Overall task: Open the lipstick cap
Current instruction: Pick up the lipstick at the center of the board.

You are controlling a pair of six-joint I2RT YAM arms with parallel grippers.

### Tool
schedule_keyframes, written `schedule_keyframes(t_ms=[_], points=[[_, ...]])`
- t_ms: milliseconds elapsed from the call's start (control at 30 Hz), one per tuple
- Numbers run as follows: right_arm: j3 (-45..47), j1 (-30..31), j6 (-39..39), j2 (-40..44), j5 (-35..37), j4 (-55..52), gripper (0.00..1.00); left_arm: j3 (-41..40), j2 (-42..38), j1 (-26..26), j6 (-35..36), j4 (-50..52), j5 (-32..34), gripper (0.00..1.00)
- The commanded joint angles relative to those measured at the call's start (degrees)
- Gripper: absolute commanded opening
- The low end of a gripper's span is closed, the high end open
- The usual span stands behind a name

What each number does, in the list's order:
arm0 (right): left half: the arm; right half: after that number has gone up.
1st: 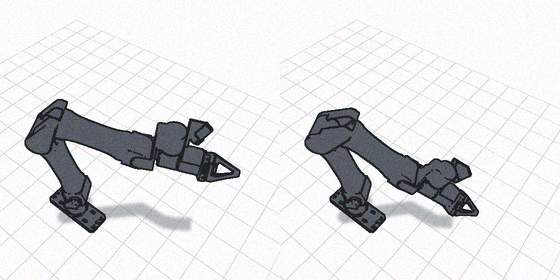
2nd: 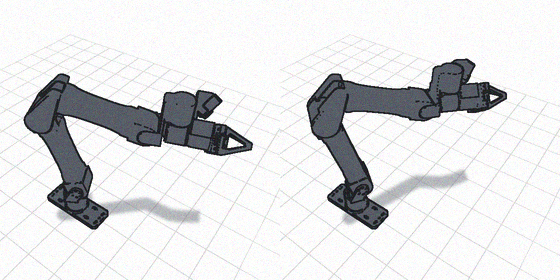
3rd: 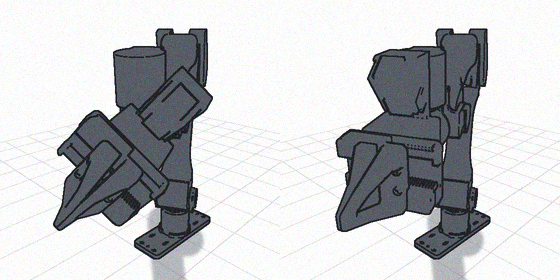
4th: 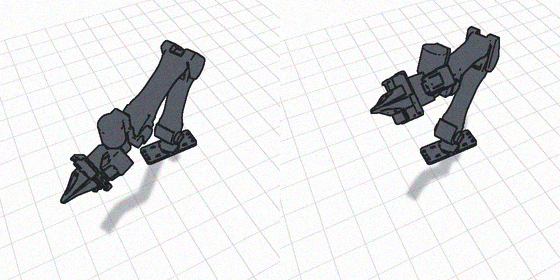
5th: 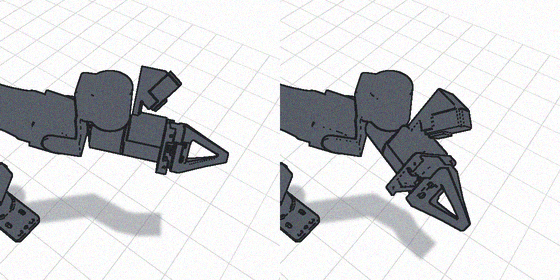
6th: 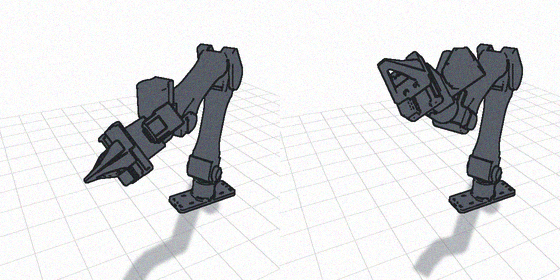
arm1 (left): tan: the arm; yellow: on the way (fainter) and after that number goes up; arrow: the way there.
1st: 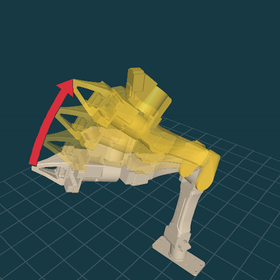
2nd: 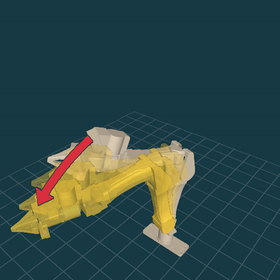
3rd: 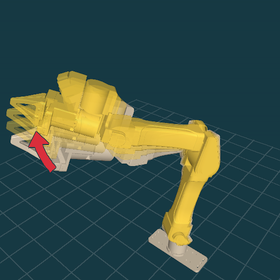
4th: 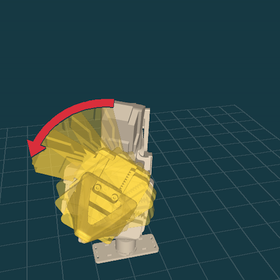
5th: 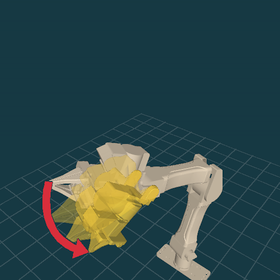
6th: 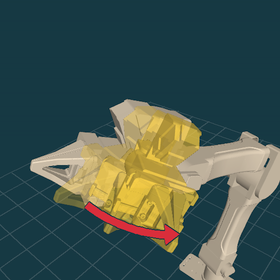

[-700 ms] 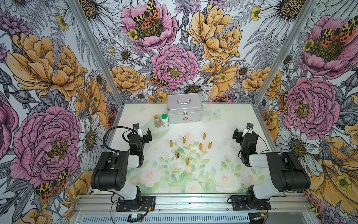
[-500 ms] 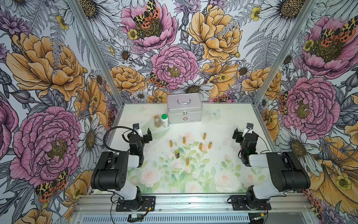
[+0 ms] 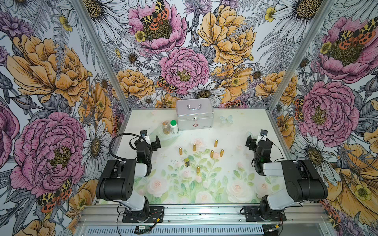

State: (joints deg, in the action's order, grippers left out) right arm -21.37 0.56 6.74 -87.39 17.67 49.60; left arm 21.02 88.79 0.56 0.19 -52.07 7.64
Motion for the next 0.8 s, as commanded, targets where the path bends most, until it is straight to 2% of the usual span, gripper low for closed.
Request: schedule_keyframes(t_ms=[0, 467, 533, 667, 767], points=[[-0.21, 0.41, -0.28, -0.22, -0.53, 1.00, 1.00, 0.87, -0.38, -0.29, 0.66, -0.48, -1.02, 0.99], [-0.09, 0.48, -0.33, 0.35, -0.16, 0.83, 1.00, 0.24, -1.60, 0.60, 1.98, -0.54, -1.96, 0.99], [-0.41, 0.50, -0.66, 2.47, -1.40, -1.47, 1.00, -0.56, -3.48, 1.55, 3.04, -0.49, -1.12, 0.99], [-0.86, 0.76, -0.32, 5.55, 0.42, -5.31, 1.00, -2.55, -9.18, 3.02, 4.08, 0.44, 1.09, 0.99], [-1.99, 0.72, 0.14, 10.19, 1.15, -11.28, 1.00, -3.07, -15.89, 3.42, 3.74, 4.94, 2.29, 0.99]])
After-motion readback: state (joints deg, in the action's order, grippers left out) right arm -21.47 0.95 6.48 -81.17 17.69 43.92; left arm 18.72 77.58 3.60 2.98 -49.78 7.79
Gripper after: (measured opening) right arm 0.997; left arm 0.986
